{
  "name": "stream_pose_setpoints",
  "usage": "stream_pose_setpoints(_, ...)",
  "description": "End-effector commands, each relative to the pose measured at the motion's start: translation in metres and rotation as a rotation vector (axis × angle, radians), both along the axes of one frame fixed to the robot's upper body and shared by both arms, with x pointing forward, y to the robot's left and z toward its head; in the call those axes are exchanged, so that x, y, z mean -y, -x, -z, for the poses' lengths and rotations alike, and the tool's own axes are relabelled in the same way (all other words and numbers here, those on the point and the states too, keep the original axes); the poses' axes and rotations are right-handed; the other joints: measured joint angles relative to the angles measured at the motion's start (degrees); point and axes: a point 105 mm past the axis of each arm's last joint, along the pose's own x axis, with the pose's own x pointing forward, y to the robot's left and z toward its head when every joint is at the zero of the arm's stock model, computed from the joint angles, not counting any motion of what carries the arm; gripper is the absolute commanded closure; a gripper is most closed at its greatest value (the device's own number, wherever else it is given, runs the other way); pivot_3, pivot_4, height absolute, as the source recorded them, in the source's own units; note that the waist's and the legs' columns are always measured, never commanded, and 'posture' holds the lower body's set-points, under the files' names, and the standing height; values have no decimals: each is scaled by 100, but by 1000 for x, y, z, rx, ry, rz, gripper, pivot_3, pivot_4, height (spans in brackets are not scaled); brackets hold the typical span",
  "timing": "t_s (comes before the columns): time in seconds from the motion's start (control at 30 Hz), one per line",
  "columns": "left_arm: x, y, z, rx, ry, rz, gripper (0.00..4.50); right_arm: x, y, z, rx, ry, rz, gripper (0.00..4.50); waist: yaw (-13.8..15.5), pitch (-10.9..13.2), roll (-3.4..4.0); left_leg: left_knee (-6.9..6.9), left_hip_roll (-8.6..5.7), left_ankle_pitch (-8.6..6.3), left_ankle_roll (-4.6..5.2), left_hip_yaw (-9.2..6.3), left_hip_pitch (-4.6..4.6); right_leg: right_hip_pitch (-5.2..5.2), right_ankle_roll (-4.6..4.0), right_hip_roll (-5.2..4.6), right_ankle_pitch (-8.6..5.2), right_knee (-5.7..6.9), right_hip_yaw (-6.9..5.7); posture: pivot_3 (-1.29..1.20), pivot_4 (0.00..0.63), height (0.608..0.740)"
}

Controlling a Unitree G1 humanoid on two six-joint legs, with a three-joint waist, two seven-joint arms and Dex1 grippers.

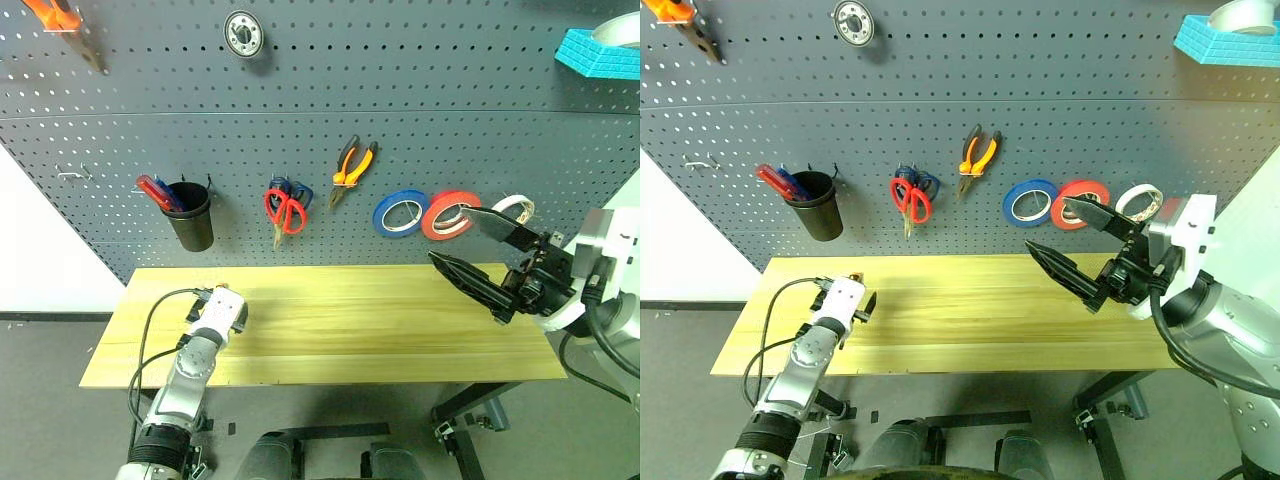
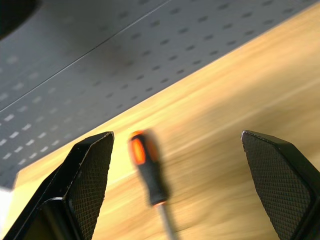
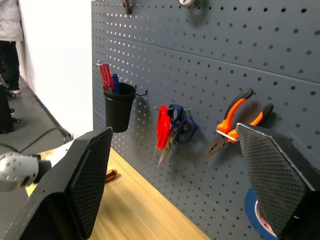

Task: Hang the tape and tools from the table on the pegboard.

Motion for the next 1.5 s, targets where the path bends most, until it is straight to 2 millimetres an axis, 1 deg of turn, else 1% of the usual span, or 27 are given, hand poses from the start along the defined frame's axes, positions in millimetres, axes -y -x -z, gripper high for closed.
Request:
stream_pose_setpoints(0.03, -16, -12, -17, 17, 63, -102, 243, -2, 4, -4, 27, -2, -19, 361, -1, 0, -1, 0, 0, 0, 0, 0, 0, 0, 0, 0, 0, 0, 0, -46, 35, 740)
stream_pose_setpoints(0.1, -24, -16, -16, -4, 89, -153, 243, -4, 4, -3, 17, -2, -27, 361, 1, 1, -1, -2, 0, 0, 1, 0, -1, -1, 1, 0, 1, 0, 0, -47, 44, 740)
stream_pose_setpoints(0.17, -26, -17, -15, -18, 107, -175, 243, -4, 5, -3, 12, 0, -31, 361, -1, 2, -2, -2, 0, 0, 1, 0, -1, 0, 2, 0, 1, 0, 0, -49, 54, 740)
stream_pose_setpoints(0.33, -34, -20, -4, -85, 216, -267, 243, -7, 10, -3, -18, 3, -65, 361, -6, 19, -20, -3, 0, -3, 6, 1, -4, 0, 2, -1, 0, -1, 1, -60, 88, 740)
stream_pose_setpoints(0.4, -36, -19, 2, -125, 259, -300, 243, -8, 13, 2, -63, 13, -87, 361, -8, 36, -32, -5, 1, -4, 7, 1, -5, 0, 1, -3, 0, -2, 1, -64, 105, 740)
stream_pose_setpoints(0.5, -38, -18, 7, -154, 303, -329, 243, -6, 15, 9, -122, 38, -92, 361, -15, 114, -40, -4, 1, -5, 9, 1, -9, 0, -3, -7, -2, -5, 1, -72, 127, 740)
stream_pose_setpoints(0.57, -40, -18, 8, -159, 316, -337, 243, -6, 17, 8, -137, 40, -96, 361, -27, 193, -44, -4, 1, -6, 11, 1, -16, 1, -10, -9, -6, -8, 2, -77, 148, 740)
stream_pose_setpoints(0.6, -41, -18, 9, -163, 323, -343, 243, -6, 17, 8, -144, 38, -103, 361, -35, 228, -45, -4, 1, -7, 13, 1, -14, 0, -19, -11, -11, -12, 2, -77, 148, 740)
stream_pose_setpoints(0.67, -44, -18, 10, -170, 328, -356, 243, -8, 18, 9, -165, 44, -113, 361, -43, 270, -54, -3, 1, -6, 14, 1, -42, -15, -20, -12, -11, -13, 2, -79, 167, 740)
stream_pose_setpoints(0.73, -47, -18, 11, -171, 330, -365, 243, -8, 18, 12, -184, 49, -117, 361, -45, 307, -53, -3, 1, -8, 17, 1, -59, -29, -5, -12, -3, -15, 2, -80, 172, 740)
stream_pose_setpoints(0.8, -52, -19, 8, -162, 333, -374, 243, -11, 19, 15, -206, 51, -132, 361, -45, 367, -57, 1, 1, -7, 19, 2, -109, -78, 3, -12, 2, -13, 2, -80, 192, 740)
stream_pose_setpoints(0.87, -54, -19, 7, -160, 338, -378, 243, -11, 22, 16, -220, 54, -141, 361, -48, 424, -60, -2, 1, -7, 20, 2, -121, -90, 4, -12, 2, -13, 1, -82, 205, 740)
stream_pose_setpoints(1.27, -43, -31, -3, -136, 372, -316, 243, -11, 27, 17, -261, 59, -146, 361, -105, 687, -69, -1, 1, -10, 25, 2, -134, -97, 4, -15, 2, -20, -1, -105, 236, 740)
stream_pose_setpoints(1.37, -40, -37, -6, -132, 382, -299, 243, -12, 28, 18, -269, 60, -143, 361, -148, 709, -74, 0, 1, -11, 26, 2, -146, -107, 5, -15, 3, -22, -2, -112, 241, 740)
stream_pose_setpoints(1.5, -40, -45, -9, -125, 400, -305, 243, -11, 30, 19, -276, 63, -133, 361, -164, 737, -81, -1, 1, -11, 26, 2, -149, -109, 6, -15, 3, -24, -4, -120, 245, 740)
